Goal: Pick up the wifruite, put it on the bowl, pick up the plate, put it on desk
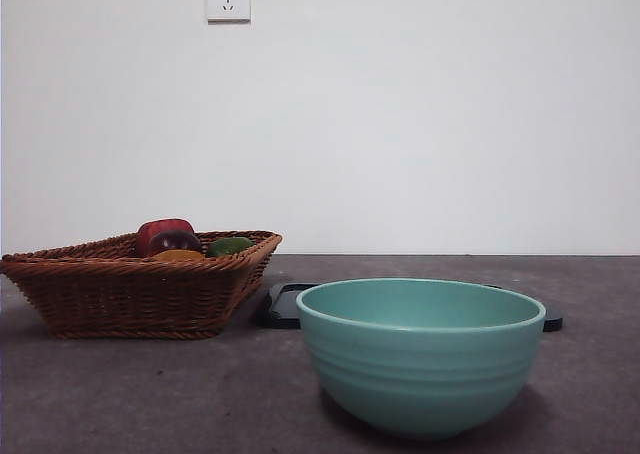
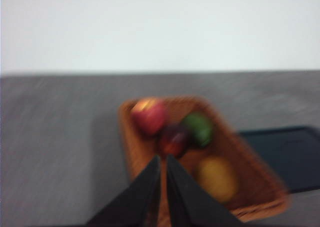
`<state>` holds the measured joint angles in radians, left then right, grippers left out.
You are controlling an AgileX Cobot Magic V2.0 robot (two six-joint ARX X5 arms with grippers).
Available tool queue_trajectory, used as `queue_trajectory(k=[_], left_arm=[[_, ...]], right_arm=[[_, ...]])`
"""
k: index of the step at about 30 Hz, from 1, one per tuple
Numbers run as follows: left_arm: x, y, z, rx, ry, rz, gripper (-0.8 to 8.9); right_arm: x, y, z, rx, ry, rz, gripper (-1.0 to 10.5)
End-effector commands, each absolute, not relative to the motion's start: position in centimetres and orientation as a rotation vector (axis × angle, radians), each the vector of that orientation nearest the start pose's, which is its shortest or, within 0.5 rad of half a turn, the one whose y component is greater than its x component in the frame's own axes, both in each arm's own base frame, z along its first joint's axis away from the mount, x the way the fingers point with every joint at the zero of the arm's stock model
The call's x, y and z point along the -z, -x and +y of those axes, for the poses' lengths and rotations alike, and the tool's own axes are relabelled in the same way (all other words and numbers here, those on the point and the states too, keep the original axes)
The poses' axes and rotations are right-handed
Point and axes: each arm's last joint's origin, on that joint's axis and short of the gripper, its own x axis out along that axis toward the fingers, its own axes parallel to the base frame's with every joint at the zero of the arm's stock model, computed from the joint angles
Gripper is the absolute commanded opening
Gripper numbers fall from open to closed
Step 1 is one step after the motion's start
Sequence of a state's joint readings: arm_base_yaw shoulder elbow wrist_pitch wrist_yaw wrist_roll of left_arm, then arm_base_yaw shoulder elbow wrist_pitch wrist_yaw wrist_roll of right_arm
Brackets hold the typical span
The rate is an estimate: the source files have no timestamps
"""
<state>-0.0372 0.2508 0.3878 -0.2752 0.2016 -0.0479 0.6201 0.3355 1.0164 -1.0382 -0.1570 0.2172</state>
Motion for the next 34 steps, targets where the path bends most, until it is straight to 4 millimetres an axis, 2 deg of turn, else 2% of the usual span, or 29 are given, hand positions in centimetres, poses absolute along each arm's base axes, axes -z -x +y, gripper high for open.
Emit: queue_trajectory(k=[1,6,11,17,23,34], left_arm=[[-22.0,-9.8,-0.7,0.152,0.118,0.159,0.19],[-17.8,-9.8,-0.5,0.075,0.145,0.178,0.19],[-15.7,-9.5,-0.5,0.073,0.130,0.168,0.19],[-14.9,-9.6,-0.5,0.066,0.110,0.185,0.19],[-14.9,-9.6,-0.3,0.007,0.100,0.183,0.19],[-14.9,-9.6,-0.3,0.008,0.101,0.180,0.19]], right_arm=[[-36.2,-0.7,1.1,-0.733,-0.132,0.416,0.2],[-36.2,-0.7,1.1,-0.733,-0.132,0.416,0.2],[-36.2,-0.7,1.1,-0.733,-0.132,0.416,0.2],[-36.2,-0.7,1.1,-0.732,-0.132,0.416,0.2],[-36.2,-0.7,1.1,-0.733,-0.132,0.416,0.2],[-36.2,-0.7,1.1,-0.733,-0.132,0.416,0.2]])
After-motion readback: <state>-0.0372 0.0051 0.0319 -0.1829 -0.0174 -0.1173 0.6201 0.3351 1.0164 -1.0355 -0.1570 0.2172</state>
